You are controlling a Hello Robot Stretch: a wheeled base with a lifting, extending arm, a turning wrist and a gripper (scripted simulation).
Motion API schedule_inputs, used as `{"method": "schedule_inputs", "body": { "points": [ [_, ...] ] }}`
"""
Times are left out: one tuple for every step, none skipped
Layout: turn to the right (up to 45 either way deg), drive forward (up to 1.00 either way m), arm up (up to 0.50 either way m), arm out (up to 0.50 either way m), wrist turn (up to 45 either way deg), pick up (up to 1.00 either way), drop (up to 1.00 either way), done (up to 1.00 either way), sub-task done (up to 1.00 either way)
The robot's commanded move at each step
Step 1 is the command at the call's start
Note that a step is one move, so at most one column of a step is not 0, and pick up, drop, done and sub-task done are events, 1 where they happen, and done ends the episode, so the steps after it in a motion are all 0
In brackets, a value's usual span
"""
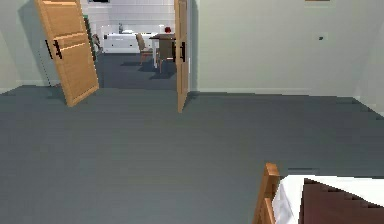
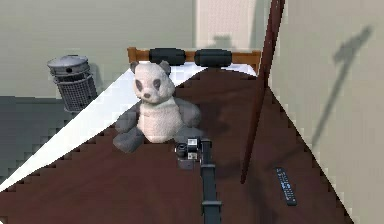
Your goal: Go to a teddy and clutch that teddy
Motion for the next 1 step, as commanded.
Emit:
{"method": "schedule_inputs", "body": {
  "points": [
    [0.0,0.00,0.10,0.00,0.0,0.00,0.00,0.00,0.00]
  ]
}}
